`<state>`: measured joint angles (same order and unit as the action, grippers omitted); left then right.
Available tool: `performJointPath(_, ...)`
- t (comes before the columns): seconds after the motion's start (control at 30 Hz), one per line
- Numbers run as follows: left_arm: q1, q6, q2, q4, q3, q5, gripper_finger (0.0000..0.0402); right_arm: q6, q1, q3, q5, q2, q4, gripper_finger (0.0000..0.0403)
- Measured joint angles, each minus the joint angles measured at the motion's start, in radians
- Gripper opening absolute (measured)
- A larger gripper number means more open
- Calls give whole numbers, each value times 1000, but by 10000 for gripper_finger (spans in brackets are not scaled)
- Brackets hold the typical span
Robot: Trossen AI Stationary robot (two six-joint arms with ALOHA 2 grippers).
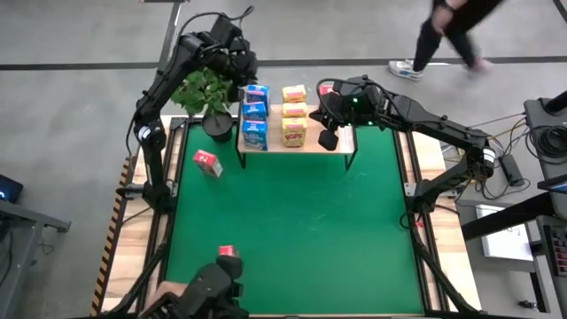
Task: Stack cereal on shelf
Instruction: Put the bottom red cereal box on the shelf
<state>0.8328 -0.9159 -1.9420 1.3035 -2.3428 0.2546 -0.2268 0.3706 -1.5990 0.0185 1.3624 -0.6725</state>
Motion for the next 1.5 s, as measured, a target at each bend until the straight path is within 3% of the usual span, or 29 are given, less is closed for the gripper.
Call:
performJointPath(0.4,-25,117,42,-120,-11,8,38,7,0,6,0,0,1,9)
performJointPath(0.83,-54,115,155,-129,-13,366,38,19,-10,69,0,1,53,9)
performJointPath(1.07,-128,115,227,-124,-11,378,38,18,-68,82,1,1,79,9)
performJointPath(1.3,-269,150,275,-96,-10,380,38,45,-169,129,5,-1,102,9)
performJointPath(1.5,-391,265,294,-56,16,371,37,70,-272,203,7,-10,115,9)
